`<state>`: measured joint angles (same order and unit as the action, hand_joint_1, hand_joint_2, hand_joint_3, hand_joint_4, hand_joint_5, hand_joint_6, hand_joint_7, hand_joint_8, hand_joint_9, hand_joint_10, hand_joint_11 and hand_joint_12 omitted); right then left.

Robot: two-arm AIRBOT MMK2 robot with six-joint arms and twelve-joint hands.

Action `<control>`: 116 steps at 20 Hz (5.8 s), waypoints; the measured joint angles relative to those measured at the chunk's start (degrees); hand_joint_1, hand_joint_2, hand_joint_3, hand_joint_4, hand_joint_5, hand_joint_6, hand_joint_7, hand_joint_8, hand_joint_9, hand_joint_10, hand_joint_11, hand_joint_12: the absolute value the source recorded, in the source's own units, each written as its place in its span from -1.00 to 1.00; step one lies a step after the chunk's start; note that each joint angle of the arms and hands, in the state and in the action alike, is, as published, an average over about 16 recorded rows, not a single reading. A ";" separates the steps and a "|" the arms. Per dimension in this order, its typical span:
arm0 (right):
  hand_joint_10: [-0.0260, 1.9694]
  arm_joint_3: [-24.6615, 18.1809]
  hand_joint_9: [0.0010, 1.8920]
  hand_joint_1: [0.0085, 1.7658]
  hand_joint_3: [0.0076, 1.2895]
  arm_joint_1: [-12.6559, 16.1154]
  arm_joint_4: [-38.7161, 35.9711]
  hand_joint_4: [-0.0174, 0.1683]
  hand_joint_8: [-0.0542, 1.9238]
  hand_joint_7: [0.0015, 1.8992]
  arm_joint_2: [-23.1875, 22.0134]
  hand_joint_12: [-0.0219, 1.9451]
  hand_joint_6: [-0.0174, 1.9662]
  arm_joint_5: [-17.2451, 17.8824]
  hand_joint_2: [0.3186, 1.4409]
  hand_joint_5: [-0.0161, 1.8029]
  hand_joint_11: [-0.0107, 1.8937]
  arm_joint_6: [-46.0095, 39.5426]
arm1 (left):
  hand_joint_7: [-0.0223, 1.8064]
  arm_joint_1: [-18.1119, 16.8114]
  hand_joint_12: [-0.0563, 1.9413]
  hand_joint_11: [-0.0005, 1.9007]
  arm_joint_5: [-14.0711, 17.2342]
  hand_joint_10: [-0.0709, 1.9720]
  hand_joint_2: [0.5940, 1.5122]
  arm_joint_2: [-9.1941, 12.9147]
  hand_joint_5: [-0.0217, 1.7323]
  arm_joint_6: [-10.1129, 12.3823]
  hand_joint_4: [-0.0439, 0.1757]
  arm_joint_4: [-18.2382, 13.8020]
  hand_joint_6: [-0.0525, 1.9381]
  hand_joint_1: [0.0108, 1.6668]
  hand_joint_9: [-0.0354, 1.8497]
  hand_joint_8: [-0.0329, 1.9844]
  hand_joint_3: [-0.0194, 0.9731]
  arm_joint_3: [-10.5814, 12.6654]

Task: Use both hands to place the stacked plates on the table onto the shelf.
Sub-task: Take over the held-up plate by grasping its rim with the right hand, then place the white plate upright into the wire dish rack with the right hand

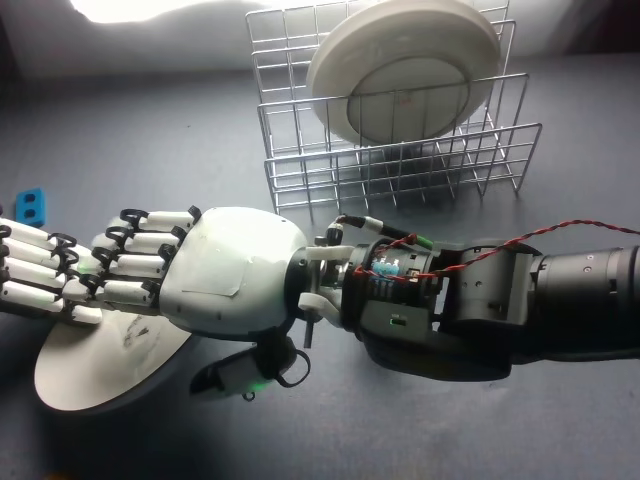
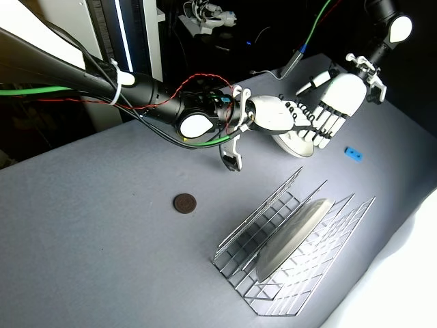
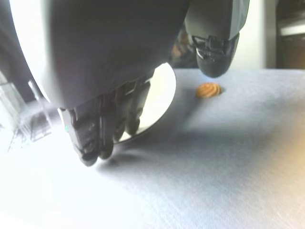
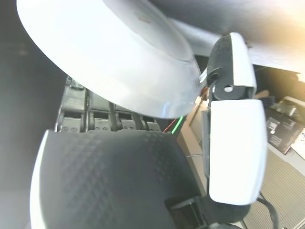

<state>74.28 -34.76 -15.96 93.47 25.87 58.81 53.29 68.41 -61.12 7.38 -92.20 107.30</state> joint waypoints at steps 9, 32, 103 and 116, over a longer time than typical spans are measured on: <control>-0.96 1.65 -0.86 0.18 -0.99 -0.20 0.52 -0.78 -0.93 -0.85 1.57 -0.44 -0.94 0.84 0.28 -0.83 -0.97 -0.01 | -0.99 -0.37 -0.94 -0.98 0.05 -0.90 0.15 -0.09 -0.96 0.17 -0.61 -0.50 -0.94 -1.00 -0.93 -0.99 -0.94 0.07; -0.88 1.77 0.23 0.32 -0.99 -0.25 0.38 -0.83 -0.60 0.05 1.61 0.12 -0.48 4.00 0.23 -0.04 -0.12 0.05 | -0.99 -1.34 -0.94 -0.98 0.55 -0.90 0.15 -0.30 -0.96 0.28 -0.62 -1.15 -0.94 -0.99 -0.93 -0.99 -0.94 0.15; -0.96 -17.52 0.45 0.34 -0.99 25.27 -37.67 -0.63 -0.43 0.30 -40.99 0.10 -0.18 -7.54 0.16 0.16 0.07 -71.38 | -0.95 -28.67 -0.94 -0.98 6.19 -0.92 0.13 8.17 -0.95 10.36 -0.54 -5.88 -0.93 -1.00 -0.94 -0.96 -0.94 1.14; -0.96 -7.26 0.45 0.34 -0.99 24.81 -37.43 -0.64 -0.43 0.30 -36.61 0.10 -0.19 -14.10 0.16 0.16 0.06 -76.27 | -0.95 -27.66 -0.94 -0.98 5.70 -0.92 0.13 8.17 -0.95 10.03 -0.54 -5.82 -0.93 -1.00 -0.94 -0.96 -0.94 1.30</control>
<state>67.02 -9.95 -53.39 56.86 11.77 -17.45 25.63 74.10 -52.95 17.41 -98.02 108.60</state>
